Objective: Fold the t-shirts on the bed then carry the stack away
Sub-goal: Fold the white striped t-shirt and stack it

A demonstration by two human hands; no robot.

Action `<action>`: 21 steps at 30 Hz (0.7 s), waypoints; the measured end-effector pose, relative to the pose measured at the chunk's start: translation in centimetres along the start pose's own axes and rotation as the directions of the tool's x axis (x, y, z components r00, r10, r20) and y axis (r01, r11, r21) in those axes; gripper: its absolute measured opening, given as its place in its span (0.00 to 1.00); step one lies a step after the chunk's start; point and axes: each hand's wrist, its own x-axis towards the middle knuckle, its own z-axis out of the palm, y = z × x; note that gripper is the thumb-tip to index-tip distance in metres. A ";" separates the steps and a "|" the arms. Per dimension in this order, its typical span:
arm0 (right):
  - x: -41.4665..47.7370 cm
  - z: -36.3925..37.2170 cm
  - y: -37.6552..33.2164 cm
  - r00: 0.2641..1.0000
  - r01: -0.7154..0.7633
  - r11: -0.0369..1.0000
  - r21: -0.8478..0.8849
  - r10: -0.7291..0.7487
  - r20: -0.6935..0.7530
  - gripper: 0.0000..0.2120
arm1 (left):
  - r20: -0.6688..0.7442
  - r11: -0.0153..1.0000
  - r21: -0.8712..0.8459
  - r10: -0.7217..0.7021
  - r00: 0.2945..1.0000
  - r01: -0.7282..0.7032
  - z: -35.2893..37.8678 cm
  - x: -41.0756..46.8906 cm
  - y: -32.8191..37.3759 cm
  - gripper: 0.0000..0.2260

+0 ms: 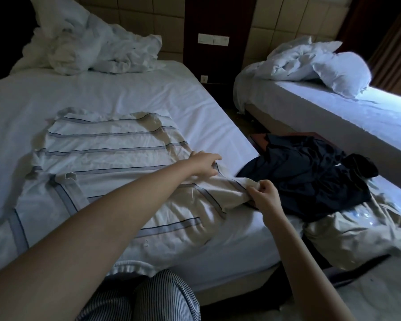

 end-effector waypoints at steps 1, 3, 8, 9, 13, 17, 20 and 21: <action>-0.1 0.3 0.0 1.000 0.004 0.999 0.032 -0.003 -0.026 0.09 | 0.019 1.000 0.012 -0.018 1.000 0.018 0.3 0.2 0.3 0.24; -0.6 0.9 0.0 0.998 0.017 0.995 0.103 -0.010 -0.069 0.09 | 0.004 0.999 -0.006 -0.041 0.999 0.041 0.7 0.6 0.7 0.21; -3.1 1.9 -2.5 0.993 0.105 0.955 0.279 -0.086 -0.081 0.11 | -0.189 0.935 -0.349 -0.007 0.982 -0.060 -1.1 -0.7 -1.0 0.15; -3.9 2.4 -3.1 0.990 0.137 0.950 0.282 -0.126 -0.057 0.10 | -0.206 0.890 -0.447 0.001 0.979 -0.095 -1.9 -1.6 -1.9 0.16; -8.7 6.7 -5.0 0.862 0.309 0.929 0.203 -0.364 0.353 0.11 | -0.296 0.813 -0.559 -0.008 0.955 -0.166 -4.7 -7.1 -6.5 0.19; -12.4 10.5 -4.8 0.551 0.463 0.873 0.153 -0.419 0.721 0.11 | -0.240 0.882 -0.470 -0.167 0.956 0.036 -4.5 -12.2 -12.7 0.21; -11.8 10.2 -2.9 0.589 0.722 0.692 0.018 -0.628 0.508 0.19 | -0.228 0.861 -0.491 -0.278 0.933 0.137 -3.2 -13.9 -15.6 0.22; -11.1 9.6 -1.9 0.587 0.789 0.602 -0.123 -0.680 0.439 0.22 | -0.231 0.854 -0.498 -0.296 0.927 0.149 -2.6 -14.0 -15.5 0.21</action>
